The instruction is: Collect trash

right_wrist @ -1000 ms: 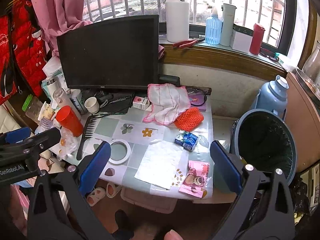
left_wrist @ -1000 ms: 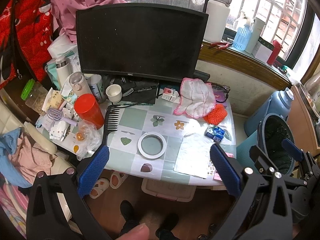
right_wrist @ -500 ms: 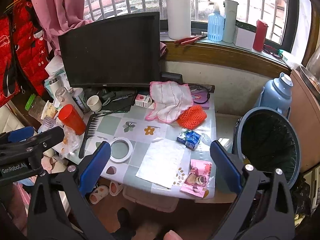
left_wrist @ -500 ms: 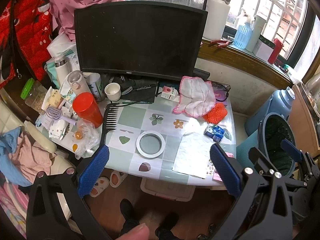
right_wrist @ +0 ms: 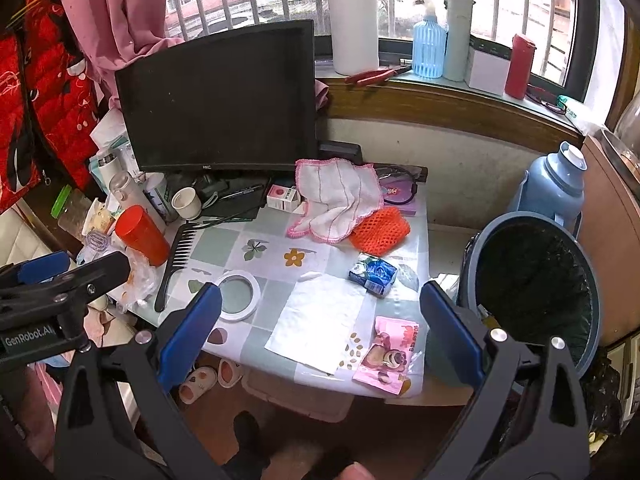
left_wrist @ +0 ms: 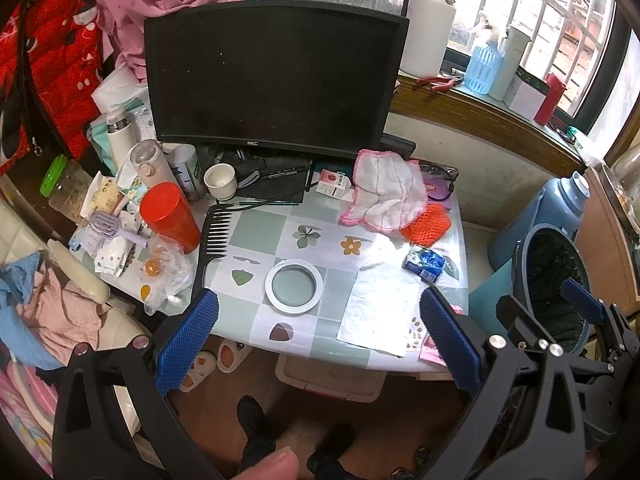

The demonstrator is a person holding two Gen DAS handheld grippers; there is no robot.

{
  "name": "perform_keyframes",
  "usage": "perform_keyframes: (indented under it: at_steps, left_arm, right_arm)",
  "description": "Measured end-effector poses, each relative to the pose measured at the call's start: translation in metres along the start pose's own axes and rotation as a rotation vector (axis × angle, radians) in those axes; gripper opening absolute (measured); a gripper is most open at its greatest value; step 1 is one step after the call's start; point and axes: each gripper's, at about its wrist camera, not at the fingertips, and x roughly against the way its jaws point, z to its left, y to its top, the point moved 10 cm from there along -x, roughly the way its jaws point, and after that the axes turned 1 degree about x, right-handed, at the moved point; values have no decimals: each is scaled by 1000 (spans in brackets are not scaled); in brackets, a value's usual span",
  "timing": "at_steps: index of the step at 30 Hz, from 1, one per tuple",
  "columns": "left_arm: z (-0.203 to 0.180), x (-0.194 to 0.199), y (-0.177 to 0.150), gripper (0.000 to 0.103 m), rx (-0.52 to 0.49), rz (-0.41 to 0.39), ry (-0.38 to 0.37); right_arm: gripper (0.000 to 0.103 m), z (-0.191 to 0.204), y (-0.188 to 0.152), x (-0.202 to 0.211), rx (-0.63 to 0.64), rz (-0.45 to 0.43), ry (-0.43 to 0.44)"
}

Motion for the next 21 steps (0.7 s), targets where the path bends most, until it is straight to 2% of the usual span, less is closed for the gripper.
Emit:
perform_keyframes:
  at_steps: [13, 21]
  left_arm:
    - [-7, 1, -6, 98, 1, 10, 10]
    - [3, -9, -23, 98, 30, 65, 1]
  right_arm:
    - [98, -3, -7, -4, -1, 15, 67]
    - [98, -2, -22, -17, -21, 62, 84]
